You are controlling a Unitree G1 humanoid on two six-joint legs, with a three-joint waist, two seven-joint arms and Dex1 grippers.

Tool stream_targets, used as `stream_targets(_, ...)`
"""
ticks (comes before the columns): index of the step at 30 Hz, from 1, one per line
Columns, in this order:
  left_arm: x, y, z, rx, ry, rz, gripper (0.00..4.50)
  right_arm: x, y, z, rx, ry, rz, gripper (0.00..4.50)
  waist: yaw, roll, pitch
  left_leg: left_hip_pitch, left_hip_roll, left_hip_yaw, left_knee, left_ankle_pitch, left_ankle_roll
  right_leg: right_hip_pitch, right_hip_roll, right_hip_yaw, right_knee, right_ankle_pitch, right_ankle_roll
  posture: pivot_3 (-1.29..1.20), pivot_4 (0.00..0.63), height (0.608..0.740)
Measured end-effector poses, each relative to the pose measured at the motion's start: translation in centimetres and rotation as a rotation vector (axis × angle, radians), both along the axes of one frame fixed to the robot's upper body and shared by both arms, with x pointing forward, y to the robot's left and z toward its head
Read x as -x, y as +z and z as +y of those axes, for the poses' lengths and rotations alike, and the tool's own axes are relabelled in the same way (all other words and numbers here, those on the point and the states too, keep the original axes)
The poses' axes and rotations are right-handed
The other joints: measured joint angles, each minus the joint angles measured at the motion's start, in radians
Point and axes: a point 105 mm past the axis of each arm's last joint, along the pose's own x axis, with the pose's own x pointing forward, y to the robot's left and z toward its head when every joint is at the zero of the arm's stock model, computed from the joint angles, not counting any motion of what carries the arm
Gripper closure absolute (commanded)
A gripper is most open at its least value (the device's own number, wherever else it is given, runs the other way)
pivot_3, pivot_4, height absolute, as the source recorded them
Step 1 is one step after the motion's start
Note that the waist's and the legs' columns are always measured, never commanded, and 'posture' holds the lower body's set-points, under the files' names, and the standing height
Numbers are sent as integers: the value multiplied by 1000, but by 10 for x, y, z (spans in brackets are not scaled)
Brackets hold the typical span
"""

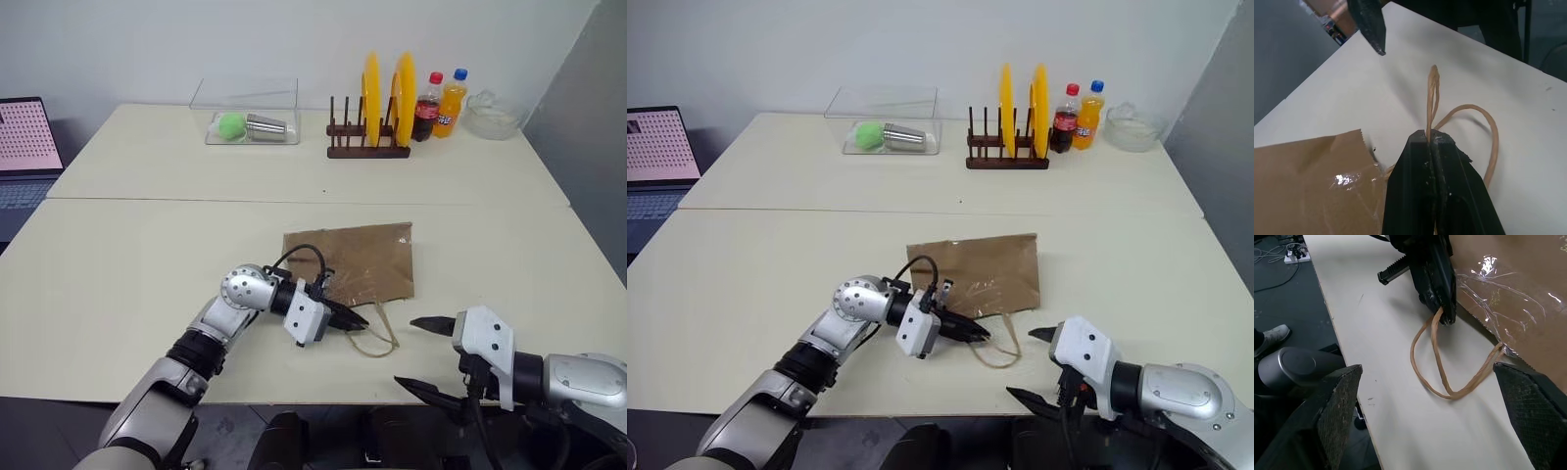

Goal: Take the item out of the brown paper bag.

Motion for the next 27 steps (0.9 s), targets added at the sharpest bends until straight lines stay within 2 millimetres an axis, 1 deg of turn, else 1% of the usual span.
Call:
stream_targets(4,-5,9,-1,33,42,40,4478,0,1,1,-8,1,-13,0,0,0,0,0,0,0,0,0,0,0,0,0,0,0,0,0,150,740)
stream_targets(11,-17,19,0,79,132,117,4478,-1,2,-1,-5,-10,-42,0,0,0,0,0,0,0,0,0,0,0,0,0,0,0,0,0,150,740)
stream_targets(15,-28,32,-1,138,190,162,4478,0,0,-3,21,-5,-50,0,0,0,0,0,0,0,0,0,0,0,0,0,0,0,0,0,150,740)
stream_targets(19,-36,37,-3,186,244,239,4478,1,2,-5,65,33,-83,0,0,0,0,0,0,0,0,0,0,0,0,0,0,0,0,0,150,740)
stream_targets(21,-41,43,-3,214,272,274,4478,0,4,-5,85,55,-116,0,0,0,0,0,0,0,0,0,0,0,0,0,0,0,0,0,150,740)
stream_targets(25,-50,60,-4,274,312,316,4478,0,6,3,132,136,-181,0,-1,0,0,0,0,-1,0,0,0,0,0,0,0,0,0,0,150,740)
stream_targets(27,-52,62,-3,275,322,331,4478,2,2,9,158,189,-203,0,-1,0,0,0,0,-1,0,0,0,0,0,0,0,0,0,0,150,740)
